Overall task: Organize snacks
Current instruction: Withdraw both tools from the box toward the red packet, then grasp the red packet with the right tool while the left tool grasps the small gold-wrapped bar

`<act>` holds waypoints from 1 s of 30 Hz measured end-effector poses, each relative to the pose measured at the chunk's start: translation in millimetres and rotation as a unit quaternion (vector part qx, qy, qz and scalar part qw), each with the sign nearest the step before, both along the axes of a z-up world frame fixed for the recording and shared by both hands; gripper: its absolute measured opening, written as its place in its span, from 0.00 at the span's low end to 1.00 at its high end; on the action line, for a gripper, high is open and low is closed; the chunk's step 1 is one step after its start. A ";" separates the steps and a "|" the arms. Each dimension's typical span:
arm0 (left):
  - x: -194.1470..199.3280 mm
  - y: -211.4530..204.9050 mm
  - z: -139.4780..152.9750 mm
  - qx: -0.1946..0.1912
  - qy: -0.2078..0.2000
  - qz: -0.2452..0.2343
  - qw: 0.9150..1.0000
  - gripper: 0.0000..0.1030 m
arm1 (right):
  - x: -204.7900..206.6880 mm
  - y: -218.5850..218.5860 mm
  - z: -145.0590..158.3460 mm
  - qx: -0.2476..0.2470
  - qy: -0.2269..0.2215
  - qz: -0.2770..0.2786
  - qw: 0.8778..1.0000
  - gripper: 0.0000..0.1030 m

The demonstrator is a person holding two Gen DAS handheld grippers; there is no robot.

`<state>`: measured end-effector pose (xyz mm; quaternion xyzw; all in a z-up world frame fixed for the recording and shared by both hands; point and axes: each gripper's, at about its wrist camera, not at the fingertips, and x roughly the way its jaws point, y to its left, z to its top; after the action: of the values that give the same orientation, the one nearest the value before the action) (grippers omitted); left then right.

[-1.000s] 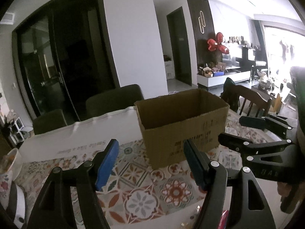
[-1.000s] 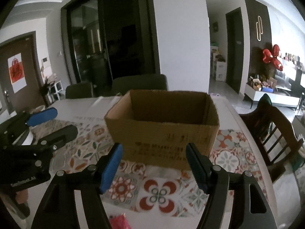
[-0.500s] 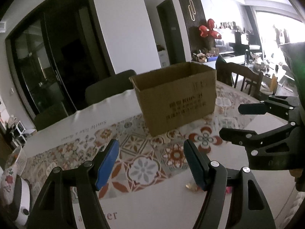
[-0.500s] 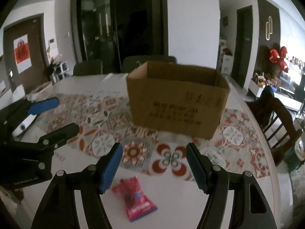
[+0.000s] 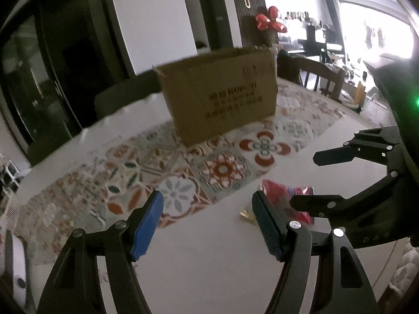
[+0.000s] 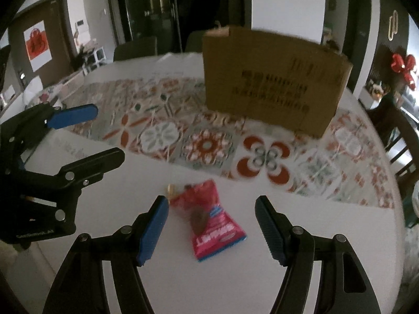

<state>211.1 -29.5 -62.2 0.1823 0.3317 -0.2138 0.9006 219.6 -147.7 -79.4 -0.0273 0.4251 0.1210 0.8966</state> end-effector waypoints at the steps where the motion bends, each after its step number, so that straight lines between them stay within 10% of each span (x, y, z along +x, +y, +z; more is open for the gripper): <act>1: 0.2 0.1 -3.1 0.000 0.004 0.000 1.000 0.67 | 1.1 0.9 -4.4 0.001 0.010 0.002 1.000 0.67; 24: 25.0 -1.0 -50.9 -0.003 0.115 -0.032 0.993 0.67 | 23.1 9.9 -38.8 -0.023 0.062 0.023 0.998 0.66; 30: 28.6 -5.1 -55.2 -0.003 0.128 -0.041 0.991 0.67 | 26.5 8.3 -45.8 -0.019 0.077 0.020 0.997 0.53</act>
<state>239.7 -34.7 -117.4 0.1639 0.4359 -0.2731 0.8418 246.1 -139.4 -125.2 -0.0429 0.4943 0.1323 0.8581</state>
